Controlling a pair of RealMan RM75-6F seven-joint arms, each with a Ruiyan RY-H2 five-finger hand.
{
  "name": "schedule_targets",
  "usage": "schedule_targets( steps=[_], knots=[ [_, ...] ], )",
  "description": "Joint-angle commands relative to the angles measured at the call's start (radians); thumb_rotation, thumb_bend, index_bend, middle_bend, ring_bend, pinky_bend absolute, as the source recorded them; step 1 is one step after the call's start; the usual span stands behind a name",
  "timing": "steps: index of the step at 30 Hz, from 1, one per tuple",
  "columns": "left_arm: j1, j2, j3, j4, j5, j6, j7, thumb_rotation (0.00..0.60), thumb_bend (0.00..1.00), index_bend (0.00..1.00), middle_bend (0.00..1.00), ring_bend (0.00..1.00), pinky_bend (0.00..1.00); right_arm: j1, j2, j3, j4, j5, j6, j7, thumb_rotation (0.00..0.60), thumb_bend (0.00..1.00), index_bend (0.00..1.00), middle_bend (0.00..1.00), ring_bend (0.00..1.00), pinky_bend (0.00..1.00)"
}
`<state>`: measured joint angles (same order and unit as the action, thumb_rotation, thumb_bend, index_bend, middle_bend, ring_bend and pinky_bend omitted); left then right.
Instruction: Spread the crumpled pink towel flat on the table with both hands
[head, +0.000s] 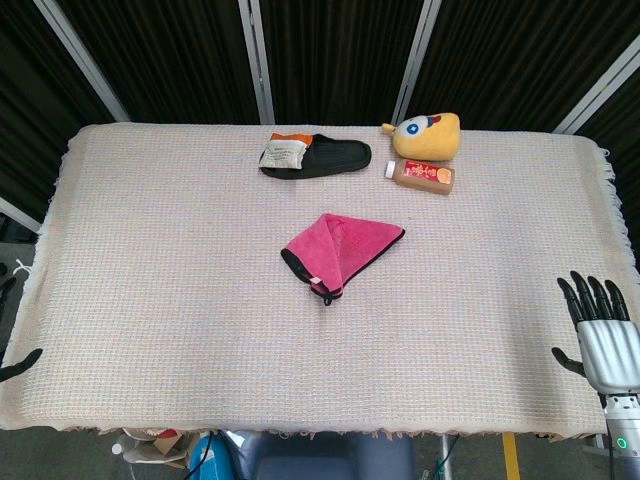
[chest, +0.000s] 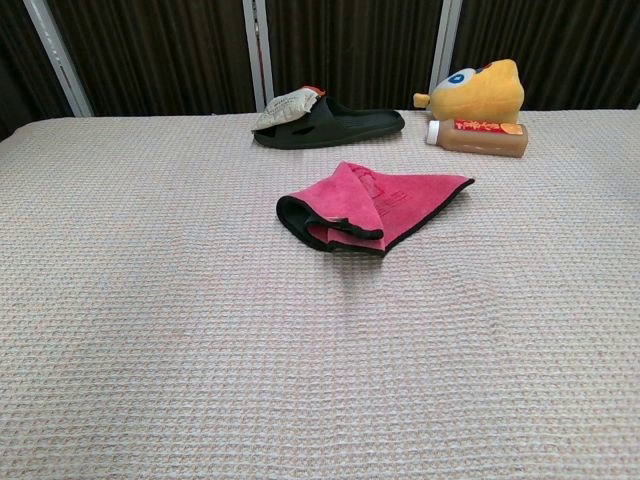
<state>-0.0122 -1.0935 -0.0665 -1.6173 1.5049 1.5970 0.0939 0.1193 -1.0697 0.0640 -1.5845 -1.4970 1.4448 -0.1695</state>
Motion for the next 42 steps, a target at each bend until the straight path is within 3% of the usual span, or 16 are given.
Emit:
schedule_targets(
  steps=[1, 16, 19, 26, 32, 42],
  knots=[
    [0.000, 0.001, 0.000, 0.001, -0.002, 0.000, 0.003, 0.600, 0.00, 0.00, 0.00, 0.00, 0.00, 0.001, -0.002, 0.000, 0.000, 0.001, -0.001, 0.000, 0.600, 0.15, 0.00, 0.00, 0.00, 0.01],
    [0.010, 0.009, 0.001, 0.001, -0.015, 0.005, 0.007, 0.600, 0.00, 0.00, 0.00, 0.00, 0.00, 0.010, -0.034, 0.003, 0.014, -0.028, 0.013, 0.006, 0.600, 0.15, 0.00, 0.00, 0.00, 0.01],
    [0.012, 0.010, -0.001, 0.004, -0.016, 0.010, 0.007, 0.600, 0.00, 0.00, 0.00, 0.00, 0.00, 0.023, -0.042, 0.002, 0.037, -0.065, 0.019, 0.032, 0.600, 0.15, 0.07, 0.01, 0.00, 0.03],
    [0.010, 0.001, 0.001, 0.013, -0.022, 0.002, 0.023, 0.600, 0.00, 0.00, 0.00, 0.00, 0.00, 0.091, -0.079, 0.013, 0.118, -0.148, 0.007, 0.251, 0.600, 0.15, 0.32, 0.14, 0.07, 0.12],
    [0.005, -0.015, -0.001, 0.020, -0.021, 0.002, 0.054, 0.600, 0.00, 0.00, 0.00, 0.00, 0.00, 0.189, -0.158, 0.018, 0.180, -0.183, -0.089, 0.362, 0.600, 0.15, 0.37, 0.17, 0.09, 0.13],
    [-0.001, -0.032, -0.003, 0.036, -0.024, -0.005, 0.070, 0.600, 0.00, 0.00, 0.00, 0.00, 0.00, 0.324, -0.330, 0.034, 0.166, -0.191, -0.241, 0.312, 0.600, 0.15, 0.38, 0.17, 0.09, 0.13]
  ],
)
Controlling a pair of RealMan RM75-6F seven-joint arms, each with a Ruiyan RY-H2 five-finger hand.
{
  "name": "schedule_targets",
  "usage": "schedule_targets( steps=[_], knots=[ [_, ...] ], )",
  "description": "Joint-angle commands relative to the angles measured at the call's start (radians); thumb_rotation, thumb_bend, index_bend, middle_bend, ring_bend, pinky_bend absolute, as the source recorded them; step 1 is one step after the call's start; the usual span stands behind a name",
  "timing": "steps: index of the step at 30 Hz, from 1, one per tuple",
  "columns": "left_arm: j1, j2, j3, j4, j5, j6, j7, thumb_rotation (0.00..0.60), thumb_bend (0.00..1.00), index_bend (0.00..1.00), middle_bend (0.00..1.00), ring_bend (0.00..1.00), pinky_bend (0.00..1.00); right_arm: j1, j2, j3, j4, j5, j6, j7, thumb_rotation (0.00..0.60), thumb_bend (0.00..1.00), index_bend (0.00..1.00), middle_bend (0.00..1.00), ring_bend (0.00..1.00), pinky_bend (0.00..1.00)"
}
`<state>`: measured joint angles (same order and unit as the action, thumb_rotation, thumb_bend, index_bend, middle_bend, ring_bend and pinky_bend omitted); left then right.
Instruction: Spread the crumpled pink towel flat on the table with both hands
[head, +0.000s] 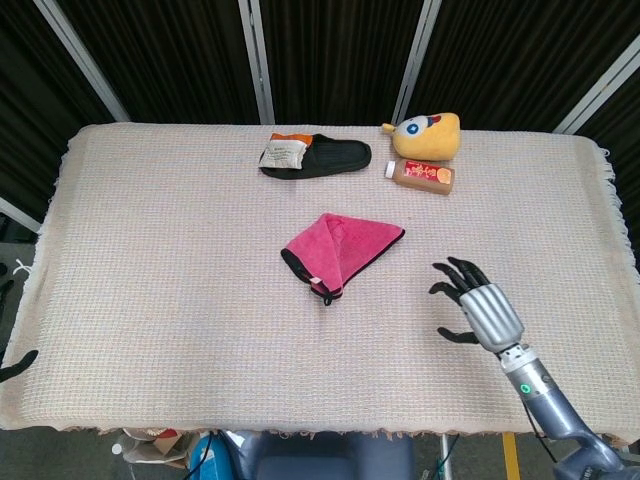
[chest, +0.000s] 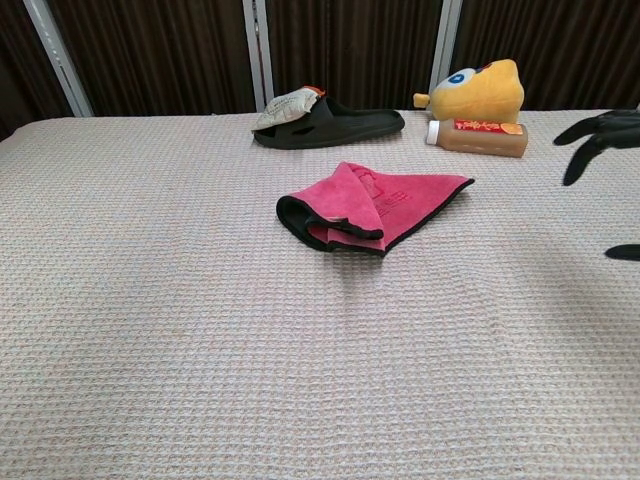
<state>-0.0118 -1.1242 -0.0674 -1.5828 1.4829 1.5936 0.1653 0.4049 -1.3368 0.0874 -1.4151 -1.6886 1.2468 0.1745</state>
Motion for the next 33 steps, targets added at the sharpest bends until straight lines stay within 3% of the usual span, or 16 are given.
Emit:
schedule_targets(
  steps=[1, 8, 18, 33],
  knots=[
    [-0.002, -0.002, -0.003, 0.003, -0.003, -0.002, -0.004, 0.600, 0.00, 0.00, 0.00, 0.00, 0.00, 0.048, -0.085, 0.013, -0.001, 0.008, -0.055, -0.042, 0.600, 0.15, 0.39, 0.17, 0.09, 0.13],
    [-0.005, -0.004, -0.008, 0.019, -0.020, -0.015, -0.020, 0.600, 0.00, 0.00, 0.00, 0.00, 0.00, 0.099, -0.231, 0.042, 0.037, 0.076, -0.119, -0.067, 0.600, 0.15, 0.47, 0.21, 0.11, 0.13],
    [-0.010, -0.007, -0.012, 0.029, -0.036, -0.030, -0.030, 0.600, 0.00, 0.00, 0.00, 0.00, 0.00, 0.156, -0.389, 0.104, 0.144, 0.155, -0.132, -0.079, 0.600, 0.15, 0.48, 0.22, 0.11, 0.13],
    [-0.011, -0.010, -0.009, 0.032, -0.046, -0.040, -0.032, 0.600, 0.00, 0.00, 0.00, 0.00, 0.00, 0.201, -0.491, 0.133, 0.174, 0.209, -0.123, -0.095, 0.600, 0.25, 0.50, 0.22, 0.12, 0.13]
  ],
)
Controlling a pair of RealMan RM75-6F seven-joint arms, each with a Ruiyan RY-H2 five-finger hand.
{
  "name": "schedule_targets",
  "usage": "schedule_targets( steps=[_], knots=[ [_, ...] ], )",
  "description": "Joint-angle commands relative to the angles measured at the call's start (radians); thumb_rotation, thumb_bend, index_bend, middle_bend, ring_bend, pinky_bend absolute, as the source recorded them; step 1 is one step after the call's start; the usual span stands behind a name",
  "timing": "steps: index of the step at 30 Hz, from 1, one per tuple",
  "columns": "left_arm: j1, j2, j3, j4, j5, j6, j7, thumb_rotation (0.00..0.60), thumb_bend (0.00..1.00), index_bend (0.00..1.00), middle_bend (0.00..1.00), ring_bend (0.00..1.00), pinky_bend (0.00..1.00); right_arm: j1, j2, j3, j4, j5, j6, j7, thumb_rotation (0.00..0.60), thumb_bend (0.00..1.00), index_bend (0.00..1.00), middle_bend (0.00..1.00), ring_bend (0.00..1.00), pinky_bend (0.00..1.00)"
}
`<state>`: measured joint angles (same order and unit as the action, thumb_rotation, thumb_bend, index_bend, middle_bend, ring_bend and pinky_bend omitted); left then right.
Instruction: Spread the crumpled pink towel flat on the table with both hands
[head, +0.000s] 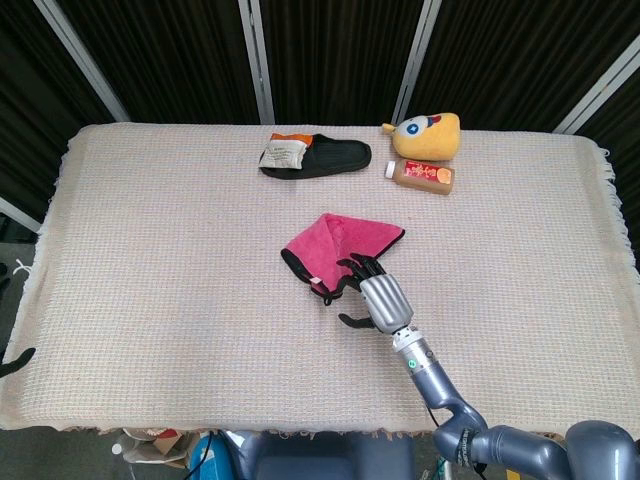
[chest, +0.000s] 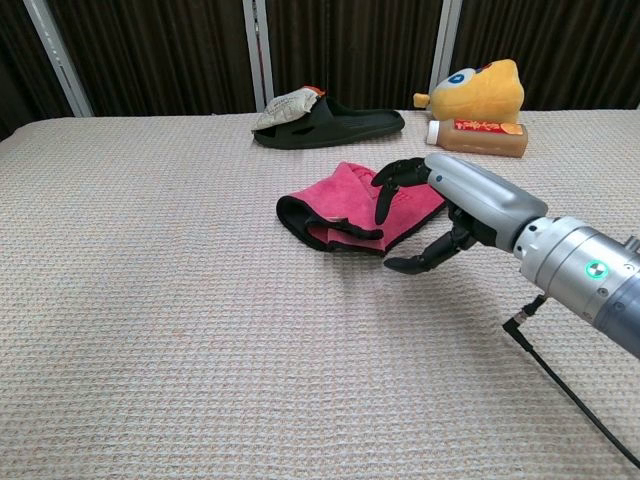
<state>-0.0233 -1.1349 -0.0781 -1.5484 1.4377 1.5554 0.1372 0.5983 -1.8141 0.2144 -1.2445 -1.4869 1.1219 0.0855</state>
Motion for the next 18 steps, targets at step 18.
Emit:
schedule_targets(
  steps=[18],
  knots=[
    [0.002, 0.014, 0.001, -0.006, -0.003, -0.004, -0.030, 0.600, 0.00, 0.00, 0.00, 0.00, 0.00, 0.033, -0.110, 0.021, 0.053, 0.040, 0.034, -0.040, 0.600, 0.44, 0.58, 0.26, 0.13, 0.13]
  ],
)
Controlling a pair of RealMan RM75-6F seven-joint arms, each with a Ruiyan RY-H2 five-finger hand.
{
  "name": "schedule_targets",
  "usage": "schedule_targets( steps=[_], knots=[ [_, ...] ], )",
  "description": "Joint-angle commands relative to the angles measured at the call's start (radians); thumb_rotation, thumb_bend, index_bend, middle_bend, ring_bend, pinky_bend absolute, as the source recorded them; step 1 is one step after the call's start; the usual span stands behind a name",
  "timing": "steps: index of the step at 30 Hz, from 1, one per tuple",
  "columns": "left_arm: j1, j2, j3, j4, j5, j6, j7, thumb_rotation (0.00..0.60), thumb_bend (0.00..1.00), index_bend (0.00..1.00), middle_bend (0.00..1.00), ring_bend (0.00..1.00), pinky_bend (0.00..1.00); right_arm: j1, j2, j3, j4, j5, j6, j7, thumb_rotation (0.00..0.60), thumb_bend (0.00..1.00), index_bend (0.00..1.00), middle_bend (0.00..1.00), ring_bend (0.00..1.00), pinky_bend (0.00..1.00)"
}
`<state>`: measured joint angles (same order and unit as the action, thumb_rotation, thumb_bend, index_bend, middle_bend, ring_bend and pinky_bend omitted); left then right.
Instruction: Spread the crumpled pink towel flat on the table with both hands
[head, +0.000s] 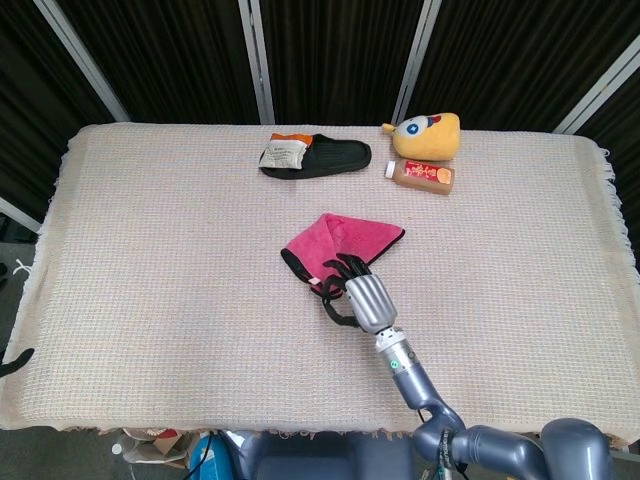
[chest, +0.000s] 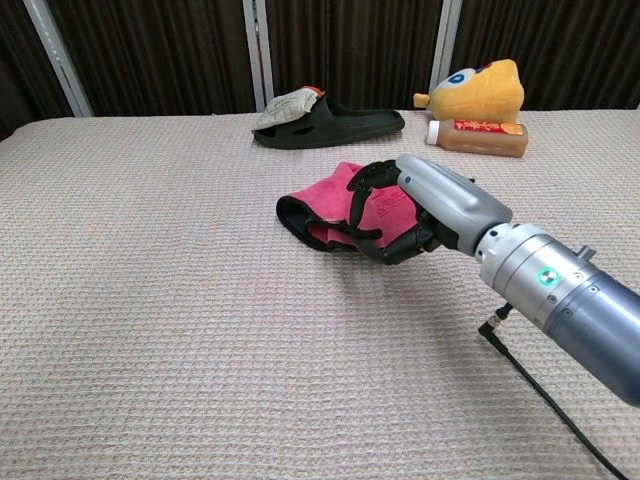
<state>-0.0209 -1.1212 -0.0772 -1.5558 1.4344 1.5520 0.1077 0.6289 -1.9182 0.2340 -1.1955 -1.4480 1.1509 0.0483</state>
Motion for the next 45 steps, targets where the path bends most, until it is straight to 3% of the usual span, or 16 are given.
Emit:
schedule_targets(
  steps=[1, 7, 19, 24, 35, 45],
  knots=[
    [0.000, 0.000, 0.001, 0.001, 0.000, -0.001, -0.002, 0.600, 0.00, 0.00, 0.00, 0.00, 0.00, 0.004, -0.010, 0.002, 0.006, 0.002, 0.009, -0.003, 0.600, 0.46, 0.59, 0.26, 0.13, 0.13],
    [0.001, 0.002, 0.001, 0.002, 0.001, 0.002, -0.007, 0.600, 0.00, 0.00, 0.00, 0.00, 0.00, 0.004, -0.018, -0.002, 0.008, 0.004, 0.020, -0.002, 0.600, 0.55, 0.61, 0.27, 0.14, 0.13],
    [0.002, 0.005, 0.002, -0.001, -0.001, 0.000, -0.012, 0.600, 0.00, 0.00, 0.00, 0.00, 0.00, 0.021, 0.010, 0.022, -0.029, 0.002, 0.037, -0.050, 0.600, 0.56, 0.63, 0.28, 0.14, 0.13],
    [-0.001, 0.004, 0.005, -0.005, -0.002, -0.009, -0.009, 0.600, 0.00, 0.00, 0.00, 0.00, 0.00, 0.055, 0.066, 0.084, -0.076, 0.010, 0.032, -0.113, 0.600, 0.56, 0.63, 0.28, 0.14, 0.13],
    [-0.030, -0.017, -0.015, -0.028, -0.050, -0.061, 0.027, 0.600, 0.00, 0.00, 0.00, 0.00, 0.00, 0.171, 0.178, 0.277, -0.150, 0.138, -0.053, -0.270, 0.600, 0.56, 0.63, 0.28, 0.14, 0.13],
    [-0.088, -0.036, -0.063, -0.046, -0.126, -0.139, 0.057, 0.600, 0.00, 0.00, 0.00, 0.00, 0.00, 0.278, 0.222, 0.372, -0.134, 0.208, -0.095, -0.347, 0.600, 0.57, 0.64, 0.28, 0.14, 0.13]
  ],
)
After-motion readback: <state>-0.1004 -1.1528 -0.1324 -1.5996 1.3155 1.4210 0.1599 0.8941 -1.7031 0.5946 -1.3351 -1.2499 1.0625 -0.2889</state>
